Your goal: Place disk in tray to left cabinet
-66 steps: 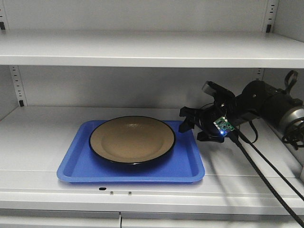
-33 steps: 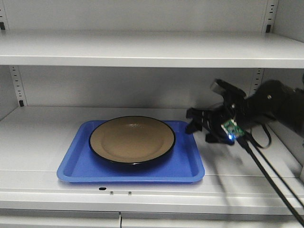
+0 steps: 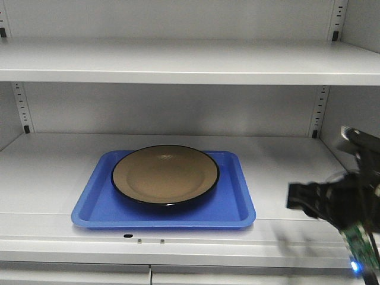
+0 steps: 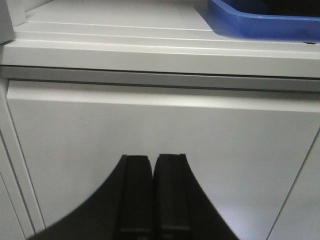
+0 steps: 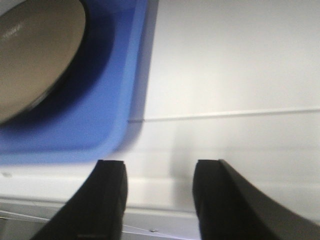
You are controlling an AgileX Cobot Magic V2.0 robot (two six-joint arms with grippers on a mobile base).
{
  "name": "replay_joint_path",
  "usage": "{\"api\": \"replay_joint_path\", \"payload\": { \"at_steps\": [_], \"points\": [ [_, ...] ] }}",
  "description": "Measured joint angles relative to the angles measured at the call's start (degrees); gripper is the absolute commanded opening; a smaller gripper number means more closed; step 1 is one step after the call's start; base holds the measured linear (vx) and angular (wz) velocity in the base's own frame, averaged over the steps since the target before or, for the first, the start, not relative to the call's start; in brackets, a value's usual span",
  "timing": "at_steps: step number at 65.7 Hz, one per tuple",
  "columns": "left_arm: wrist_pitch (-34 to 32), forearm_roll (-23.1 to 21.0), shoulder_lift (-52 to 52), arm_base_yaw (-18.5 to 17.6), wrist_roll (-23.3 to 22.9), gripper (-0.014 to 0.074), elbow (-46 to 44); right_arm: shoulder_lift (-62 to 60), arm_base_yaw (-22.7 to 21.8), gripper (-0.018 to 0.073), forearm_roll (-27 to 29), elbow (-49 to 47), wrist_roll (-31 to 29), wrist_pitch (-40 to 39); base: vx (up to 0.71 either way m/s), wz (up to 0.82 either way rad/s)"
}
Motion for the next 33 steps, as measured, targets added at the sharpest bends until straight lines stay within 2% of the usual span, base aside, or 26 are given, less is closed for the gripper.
{"api": "replay_joint_path", "payload": {
  "at_steps": [7, 21, 33],
  "points": [
    [0.0, 0.0, 0.0, 0.0, 0.0, -0.0006, 0.0, -7.3, 0.0, 0.0204, -3.2, 7.2, 0.0, -3.5, 0.0, 0.0],
    [0.0, 0.0, 0.0, 0.0, 0.0, -0.0006, 0.0, -23.2, 0.0, -0.0013, -7.0, 25.2, 0.0, -17.0, 0.0, 0.0],
    [0.0, 0.0, 0.0, 0.0, 0.0, -0.0006, 0.0, -36.6, 0.0, -0.0008, -15.2, 37.4, 0.0, -22.8, 0.0, 0.0]
  ]
}}
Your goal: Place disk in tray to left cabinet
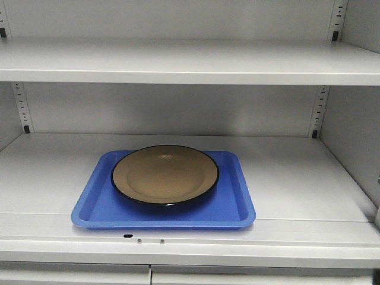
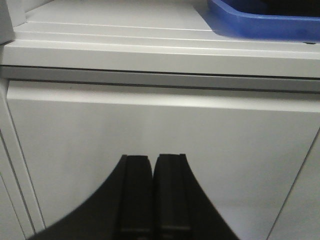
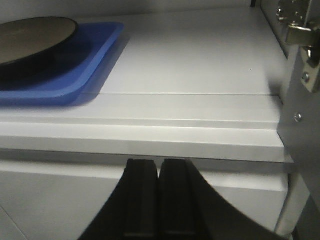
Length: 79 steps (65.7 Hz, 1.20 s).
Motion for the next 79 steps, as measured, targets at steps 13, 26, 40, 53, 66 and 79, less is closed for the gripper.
{"api": "replay_joint_path", "payload": {
  "at_steps": [13, 26, 40, 53, 66, 79],
  "points": [
    [0.0, 0.0, 0.0, 0.0, 0.0, -0.0006, 0.0, -12.8, -1.3, -0.0007, -3.1, 10.5, -1.3, -0.3, 0.0, 0.0],
    [0.0, 0.0, 0.0, 0.0, 0.0, -0.0006, 0.0, -25.1, -7.1, -0.0005, -3.5, 18.0, -1.3, -0.4, 0.0, 0.0],
    [0.1, 0.0, 0.0, 0.0, 0.0, -0.0006, 0.0, -34.6, -8.1, -0.0005, -3.6, 20.9, -1.3, 1.9, 0.0, 0.0],
    [0.4, 0.0, 0.0, 0.0, 0.0, -0.0006, 0.0, -35.2, -8.4, -0.0005, -3.6, 20.9, -1.5, 4.1, 0.0, 0.0],
    [0.5, 0.0, 0.0, 0.0, 0.0, -0.0006, 0.0, -35.2, -8.4, -0.0005, -3.7, 20.9, -1.5, 4.4, 0.0, 0.0],
    [0.5, 0.0, 0.0, 0.0, 0.0, -0.0006, 0.0, -35.2, -8.4, -0.0005, -3.7, 20.9, -1.5, 4.5, 0.0, 0.0]
  ]
}}
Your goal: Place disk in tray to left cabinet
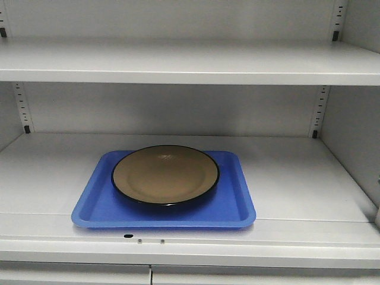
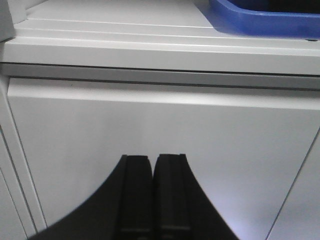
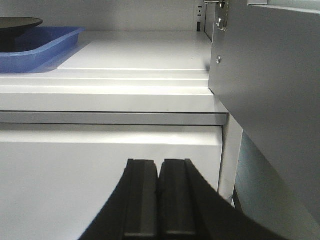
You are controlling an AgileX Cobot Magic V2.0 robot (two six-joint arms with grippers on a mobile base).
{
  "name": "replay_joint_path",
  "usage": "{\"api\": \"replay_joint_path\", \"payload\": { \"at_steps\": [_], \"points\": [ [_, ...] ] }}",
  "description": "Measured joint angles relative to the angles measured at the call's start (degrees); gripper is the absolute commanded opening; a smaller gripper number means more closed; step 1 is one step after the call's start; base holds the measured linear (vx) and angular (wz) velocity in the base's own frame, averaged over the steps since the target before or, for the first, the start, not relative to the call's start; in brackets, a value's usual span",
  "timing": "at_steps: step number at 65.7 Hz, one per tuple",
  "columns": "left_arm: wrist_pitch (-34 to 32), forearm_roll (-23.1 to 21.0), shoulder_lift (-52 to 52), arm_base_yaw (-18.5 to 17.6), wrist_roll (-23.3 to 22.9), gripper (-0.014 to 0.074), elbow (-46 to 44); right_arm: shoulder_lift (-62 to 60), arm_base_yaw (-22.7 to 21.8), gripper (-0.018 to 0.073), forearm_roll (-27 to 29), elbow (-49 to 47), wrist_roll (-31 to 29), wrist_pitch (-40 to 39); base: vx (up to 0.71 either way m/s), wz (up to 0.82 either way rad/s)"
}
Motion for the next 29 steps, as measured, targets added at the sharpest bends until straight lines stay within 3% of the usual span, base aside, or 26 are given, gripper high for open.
{"api": "replay_joint_path", "payload": {
  "at_steps": [29],
  "points": [
    [0.0, 0.0, 0.0, 0.0, 0.0, -0.0006, 0.0, 0.0, 0.0, -0.0005, 0.0, 0.0, 0.0, 0.1, 0.0, 0.0]
  ]
}}
